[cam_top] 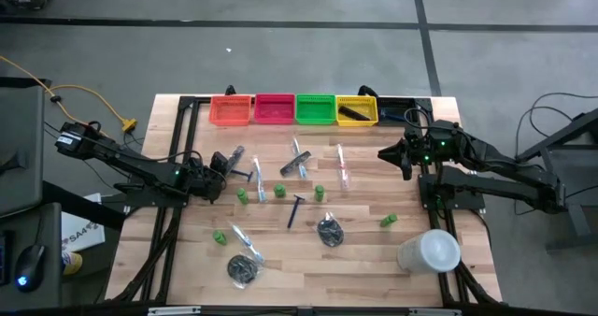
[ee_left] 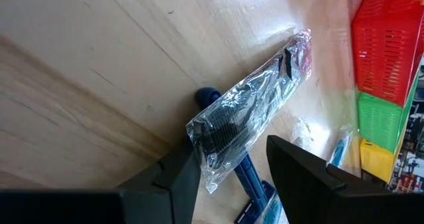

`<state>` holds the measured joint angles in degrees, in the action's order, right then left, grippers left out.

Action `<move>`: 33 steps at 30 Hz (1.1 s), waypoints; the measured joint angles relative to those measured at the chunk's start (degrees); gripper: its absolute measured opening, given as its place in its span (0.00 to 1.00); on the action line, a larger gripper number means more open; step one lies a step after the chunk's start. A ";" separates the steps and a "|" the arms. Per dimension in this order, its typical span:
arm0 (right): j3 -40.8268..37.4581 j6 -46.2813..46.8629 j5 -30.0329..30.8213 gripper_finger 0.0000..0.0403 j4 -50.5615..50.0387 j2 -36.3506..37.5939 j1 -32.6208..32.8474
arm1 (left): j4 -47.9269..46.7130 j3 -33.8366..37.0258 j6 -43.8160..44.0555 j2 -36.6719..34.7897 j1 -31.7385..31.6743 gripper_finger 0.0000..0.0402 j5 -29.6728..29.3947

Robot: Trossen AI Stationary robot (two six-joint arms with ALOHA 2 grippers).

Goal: Pick & Place Travel size toiletries
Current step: Put the black hair comb into the yellow bin

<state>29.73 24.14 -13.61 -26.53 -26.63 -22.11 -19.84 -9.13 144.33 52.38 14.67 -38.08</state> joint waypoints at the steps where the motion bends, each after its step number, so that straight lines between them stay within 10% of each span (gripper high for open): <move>1: 0.00 0.00 0.00 0.16 0.00 0.00 0.00 | 0.00 0.00 0.00 0.00 -0.01 0.41 0.09; 33: 0.00 0.00 0.00 0.16 0.00 0.02 0.00 | 0.80 0.04 -5.36 -2.38 0.03 0.03 2.22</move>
<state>29.74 24.14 -13.61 -26.52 -26.61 -22.11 -19.03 -9.08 138.98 50.00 14.70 -35.87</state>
